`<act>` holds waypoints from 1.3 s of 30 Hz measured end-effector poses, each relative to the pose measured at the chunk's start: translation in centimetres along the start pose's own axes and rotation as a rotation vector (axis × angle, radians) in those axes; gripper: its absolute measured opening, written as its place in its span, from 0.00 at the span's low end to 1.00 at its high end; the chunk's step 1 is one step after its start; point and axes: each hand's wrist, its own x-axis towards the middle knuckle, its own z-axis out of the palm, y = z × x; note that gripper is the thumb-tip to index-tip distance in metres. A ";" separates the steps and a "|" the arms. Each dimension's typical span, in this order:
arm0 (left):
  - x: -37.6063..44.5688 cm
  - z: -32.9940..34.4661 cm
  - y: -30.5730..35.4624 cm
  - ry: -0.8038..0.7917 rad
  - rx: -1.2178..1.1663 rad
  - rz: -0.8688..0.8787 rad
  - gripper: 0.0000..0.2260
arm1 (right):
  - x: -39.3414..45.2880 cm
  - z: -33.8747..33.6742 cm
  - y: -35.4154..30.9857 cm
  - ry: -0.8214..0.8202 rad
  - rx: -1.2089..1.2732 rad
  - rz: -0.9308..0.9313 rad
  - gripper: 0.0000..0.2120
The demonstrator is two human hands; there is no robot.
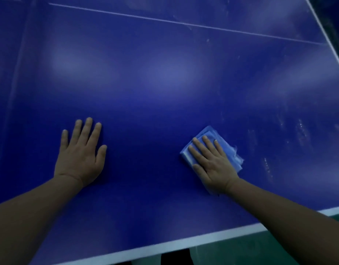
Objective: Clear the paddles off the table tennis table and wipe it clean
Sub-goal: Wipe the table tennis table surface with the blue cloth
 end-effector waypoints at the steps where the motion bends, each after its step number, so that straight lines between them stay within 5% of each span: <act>1: 0.3 -0.1 0.2 0.005 -0.018 -0.010 0.33 | 1.4 -0.5 1.7 -0.002 -0.011 -0.032 0.27; 7: 4.8 -0.8 6.4 0.066 -0.127 -0.003 0.33 | 12.5 -3.7 11.0 0.004 -0.093 -0.258 0.28; 13: 15.8 -1.2 13.3 0.053 -0.106 -0.233 0.33 | 25.5 -7.0 16.0 0.093 0.022 0.291 0.29; 17: 17.3 -0.9 13.8 -0.009 -0.023 -0.316 0.34 | 17.4 -4.1 11.2 0.115 -0.003 -0.137 0.27; 20: 17.1 -1.0 14.2 -0.034 -0.004 -0.328 0.34 | 18.0 -4.9 14.6 0.002 -0.050 -0.315 0.27; 25: 17.4 -1.2 14.3 -0.035 0.013 -0.363 0.34 | 27.4 -7.6 18.7 0.126 0.070 0.503 0.29; 26: 17.4 -1.2 14.4 -0.042 0.022 -0.367 0.34 | 27.7 -7.2 16.9 0.157 0.068 0.526 0.28; 31: 17.6 -1.4 14.4 -0.057 0.013 -0.380 0.34 | 27.1 -6.3 12.7 0.059 -0.043 -0.021 0.33; 36: 17.7 -1.0 14.3 -0.033 0.000 -0.378 0.33 | 29.8 -8.0 19.2 0.088 0.093 0.593 0.28; 39: 17.8 -0.9 14.1 -0.036 -0.013 -0.376 0.34 | 31.7 -6.9 12.1 0.166 0.019 0.360 0.29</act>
